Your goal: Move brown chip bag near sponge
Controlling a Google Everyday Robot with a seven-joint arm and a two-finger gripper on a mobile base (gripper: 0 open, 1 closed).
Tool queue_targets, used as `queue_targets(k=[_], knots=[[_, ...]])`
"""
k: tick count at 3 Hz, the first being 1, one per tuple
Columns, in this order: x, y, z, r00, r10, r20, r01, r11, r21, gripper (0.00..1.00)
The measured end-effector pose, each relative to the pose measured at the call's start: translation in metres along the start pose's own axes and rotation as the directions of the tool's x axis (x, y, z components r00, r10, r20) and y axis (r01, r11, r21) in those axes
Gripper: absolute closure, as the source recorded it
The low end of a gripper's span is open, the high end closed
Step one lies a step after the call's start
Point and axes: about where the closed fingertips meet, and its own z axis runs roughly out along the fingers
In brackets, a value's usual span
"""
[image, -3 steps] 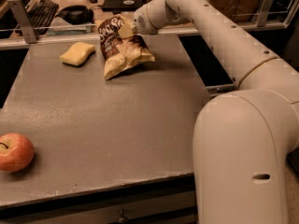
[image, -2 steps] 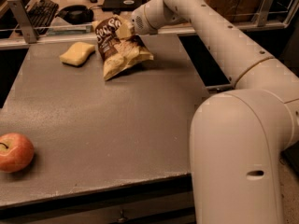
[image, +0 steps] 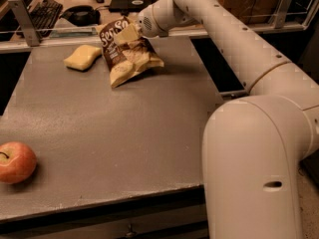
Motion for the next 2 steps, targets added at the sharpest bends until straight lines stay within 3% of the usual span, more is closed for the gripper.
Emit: queue_targets(k=[1, 2], knots=[[-0.005, 0.006, -0.011, 1.000, -0.017, 0.022, 0.018, 0.9998, -0.002, 0.00], [-0.008, 0.009, -0.051, 0.996, -0.062, 0.060, 0.059, 0.9969, 0.052, 0.00]])
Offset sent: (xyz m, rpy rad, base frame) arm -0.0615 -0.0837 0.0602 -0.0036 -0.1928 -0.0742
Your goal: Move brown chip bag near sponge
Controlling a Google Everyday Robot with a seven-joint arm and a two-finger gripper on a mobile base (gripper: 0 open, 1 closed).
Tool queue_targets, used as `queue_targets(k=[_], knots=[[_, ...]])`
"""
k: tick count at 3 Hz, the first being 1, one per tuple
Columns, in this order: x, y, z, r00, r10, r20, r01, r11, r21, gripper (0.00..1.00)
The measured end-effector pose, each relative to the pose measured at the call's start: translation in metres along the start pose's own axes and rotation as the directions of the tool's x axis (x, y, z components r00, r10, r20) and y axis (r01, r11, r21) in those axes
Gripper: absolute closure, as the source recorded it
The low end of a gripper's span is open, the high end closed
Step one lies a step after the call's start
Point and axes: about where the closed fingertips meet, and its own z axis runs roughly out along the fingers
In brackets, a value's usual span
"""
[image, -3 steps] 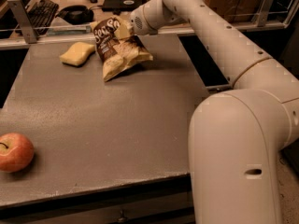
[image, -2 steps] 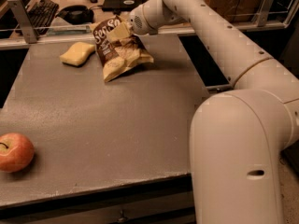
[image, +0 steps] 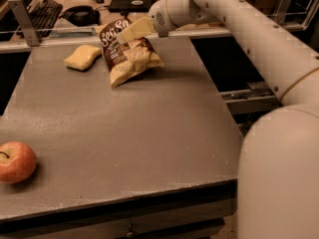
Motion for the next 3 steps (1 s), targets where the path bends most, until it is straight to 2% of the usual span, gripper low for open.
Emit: queue_targets(k=[1, 2, 3], knots=[[0.022, -0.005, -0.061, 1.000, -0.021, 0.008, 0.020, 0.9956, 0.091, 0.00], [0.072, -0.020, -0.149, 1.000, 0.011, -0.001, -0.011, 0.9740, 0.226, 0.00], [0.071, -0.020, -0.144, 1.000, 0.013, -0.002, -0.012, 0.9760, 0.218, 0.00]])
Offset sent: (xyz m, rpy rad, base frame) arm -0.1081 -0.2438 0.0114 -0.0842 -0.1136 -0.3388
